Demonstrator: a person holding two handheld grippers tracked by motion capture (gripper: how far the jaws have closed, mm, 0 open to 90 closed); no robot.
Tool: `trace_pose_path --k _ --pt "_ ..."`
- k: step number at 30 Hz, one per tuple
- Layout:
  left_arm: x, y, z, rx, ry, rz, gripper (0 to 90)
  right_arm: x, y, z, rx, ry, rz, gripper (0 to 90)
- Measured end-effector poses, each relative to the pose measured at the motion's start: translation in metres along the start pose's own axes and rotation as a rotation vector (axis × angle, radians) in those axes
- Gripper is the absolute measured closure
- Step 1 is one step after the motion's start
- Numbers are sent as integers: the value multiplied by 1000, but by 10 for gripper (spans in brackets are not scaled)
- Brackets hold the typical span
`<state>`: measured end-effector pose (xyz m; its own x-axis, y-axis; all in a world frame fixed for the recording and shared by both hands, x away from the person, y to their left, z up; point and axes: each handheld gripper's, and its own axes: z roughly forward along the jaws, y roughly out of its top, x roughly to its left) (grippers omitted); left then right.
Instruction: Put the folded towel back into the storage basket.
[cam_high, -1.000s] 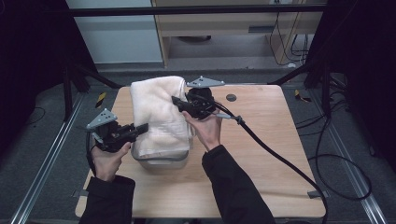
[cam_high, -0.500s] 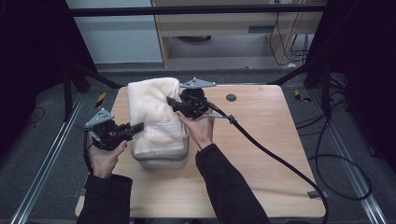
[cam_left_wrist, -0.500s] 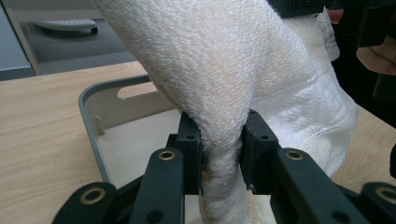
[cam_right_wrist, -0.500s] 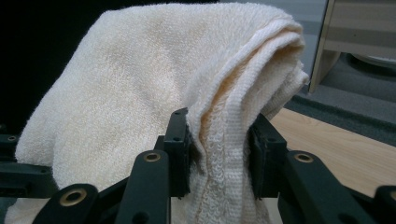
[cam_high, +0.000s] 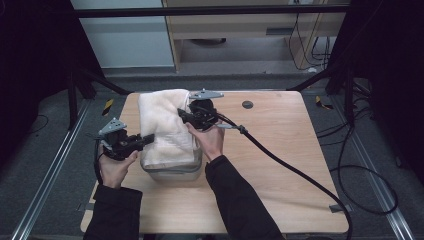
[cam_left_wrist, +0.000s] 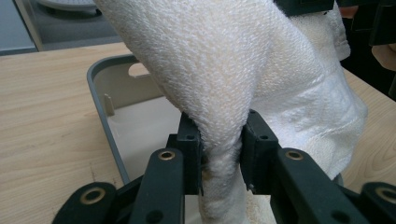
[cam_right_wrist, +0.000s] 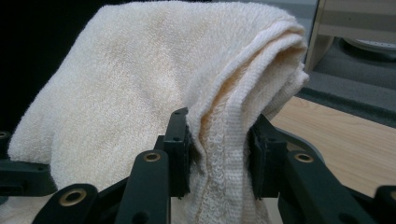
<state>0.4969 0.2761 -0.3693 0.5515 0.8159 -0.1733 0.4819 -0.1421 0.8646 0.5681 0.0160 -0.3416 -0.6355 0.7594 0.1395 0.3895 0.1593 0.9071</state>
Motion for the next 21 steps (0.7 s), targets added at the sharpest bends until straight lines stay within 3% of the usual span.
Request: trace_pose_path --k 6,21 --pt "2 -5 8 26 11 4 712 -5 -11 9 19 -1 29 650" --pt "3 -17 30 88 26 10 711 -16 -32 25 78 -37 43 649"
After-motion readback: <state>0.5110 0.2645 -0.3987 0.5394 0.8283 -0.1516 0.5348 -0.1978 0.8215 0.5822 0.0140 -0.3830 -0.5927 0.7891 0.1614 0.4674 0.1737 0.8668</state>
